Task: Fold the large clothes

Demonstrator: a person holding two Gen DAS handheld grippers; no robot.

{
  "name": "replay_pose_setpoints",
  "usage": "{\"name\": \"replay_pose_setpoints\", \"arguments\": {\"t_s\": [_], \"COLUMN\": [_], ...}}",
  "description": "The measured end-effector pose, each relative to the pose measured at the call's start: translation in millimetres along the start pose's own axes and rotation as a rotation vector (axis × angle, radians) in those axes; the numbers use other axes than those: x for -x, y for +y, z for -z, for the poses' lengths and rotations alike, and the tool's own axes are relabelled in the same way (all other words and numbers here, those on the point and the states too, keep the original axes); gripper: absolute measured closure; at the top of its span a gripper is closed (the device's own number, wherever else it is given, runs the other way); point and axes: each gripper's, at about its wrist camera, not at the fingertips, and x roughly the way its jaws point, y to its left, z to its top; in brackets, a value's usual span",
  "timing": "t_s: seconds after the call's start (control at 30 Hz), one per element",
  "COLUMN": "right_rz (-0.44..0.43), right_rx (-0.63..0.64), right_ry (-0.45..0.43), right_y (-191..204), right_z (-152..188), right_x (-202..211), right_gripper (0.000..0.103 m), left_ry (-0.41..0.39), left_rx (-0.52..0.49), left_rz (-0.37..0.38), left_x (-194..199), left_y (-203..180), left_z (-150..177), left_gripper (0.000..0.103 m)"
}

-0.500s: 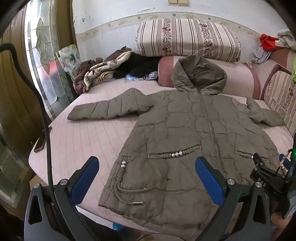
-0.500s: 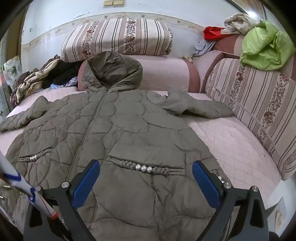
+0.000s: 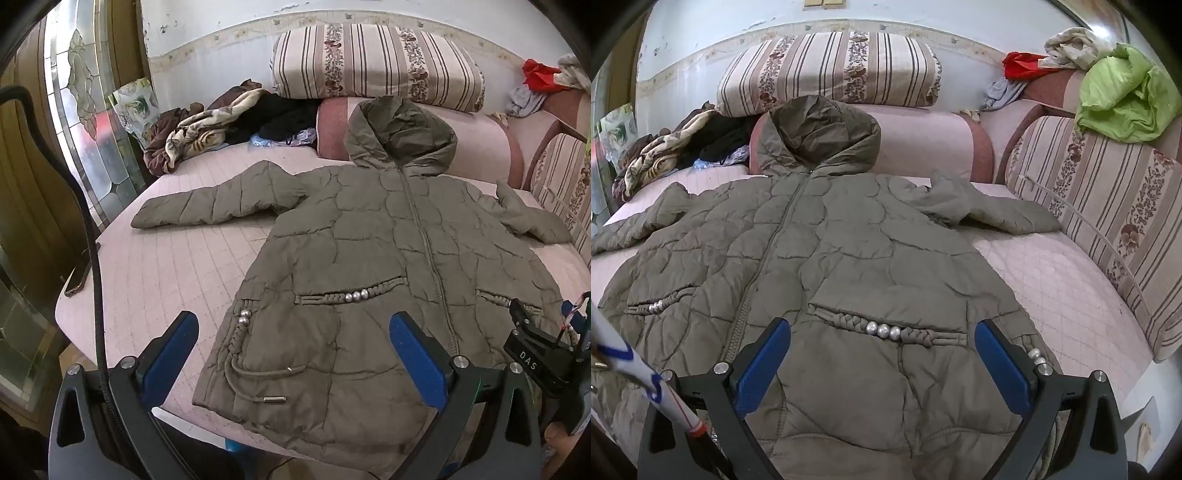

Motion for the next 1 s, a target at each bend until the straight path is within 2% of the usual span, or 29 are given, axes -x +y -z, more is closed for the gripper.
{"name": "replay_pose_setpoints", "arguments": {"t_s": [0.57, 1.0], "right_rz": [0.004, 0.004], "right_rx": [0.010, 0.011], "right_ry": [0.005, 0.006], "right_y": [2, 1], "right_z": [1, 1], "right_x": [-2, -2], "right_gripper": [0.001, 0.001], "left_ry": [0.030, 0.058], "left_rx": [-0.045, -0.042], "left_rz": [0.028, 0.055], "left_x": [-1, -3], "left_y": [-11, -13], "left_z": [-1, 1], "left_gripper": [0.006, 0.006]}}
